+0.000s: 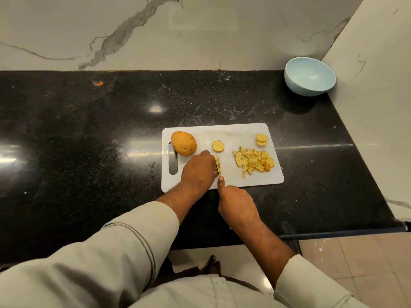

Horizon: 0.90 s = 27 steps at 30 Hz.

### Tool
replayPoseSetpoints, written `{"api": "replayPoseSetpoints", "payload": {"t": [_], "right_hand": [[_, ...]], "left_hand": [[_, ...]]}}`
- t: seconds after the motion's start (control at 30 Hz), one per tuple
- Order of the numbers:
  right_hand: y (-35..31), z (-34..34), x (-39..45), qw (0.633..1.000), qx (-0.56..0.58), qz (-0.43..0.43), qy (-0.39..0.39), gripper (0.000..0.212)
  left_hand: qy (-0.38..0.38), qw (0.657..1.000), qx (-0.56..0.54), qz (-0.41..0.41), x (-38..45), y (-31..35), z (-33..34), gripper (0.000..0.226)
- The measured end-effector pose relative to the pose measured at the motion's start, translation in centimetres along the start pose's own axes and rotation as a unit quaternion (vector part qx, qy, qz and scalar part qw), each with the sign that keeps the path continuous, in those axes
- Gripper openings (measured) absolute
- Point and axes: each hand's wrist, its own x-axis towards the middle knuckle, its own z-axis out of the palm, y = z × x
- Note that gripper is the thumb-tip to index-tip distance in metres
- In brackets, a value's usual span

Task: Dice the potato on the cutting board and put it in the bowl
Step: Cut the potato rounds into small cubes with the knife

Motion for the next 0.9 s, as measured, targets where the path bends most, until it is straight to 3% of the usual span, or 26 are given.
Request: {"api": "replayPoseSetpoints", "payload": {"t": [0.3,0.4,0.57,0.73,0.9], "right_hand": [[0.7,0.8,-3.4,0.999,0.017,0.009,-0.037,0.066],[0.9,0.7,-4.1,0.999,0.036,0.021,0.000,0.061],[0.5,0.0,-2.6,0.997,0.032,0.012,0.069,0.056],[-0.4,-0.3,-0.9,0.997,0.026,-0.008,0.071,0.054],[-0.4,0.1,-0.3,0.996,0.025,-0.007,0.082,0.054]], "left_hand": [[0.001,0.996,-0.078,-0.036,-0.1,-0.6,0.6,0.019],[0.009,0.992,-0.118,-0.042,-0.5,-1.3,0.9,0.014],[0.041,0.997,-0.063,0.036,-1.4,-2.1,1.4,0.019],[0.053,0.993,-0.109,-0.005,-1.5,-1.5,1.2,0.012],[0.047,0.987,-0.143,-0.050,-1.3,-1.0,1.0,0.025]]}}
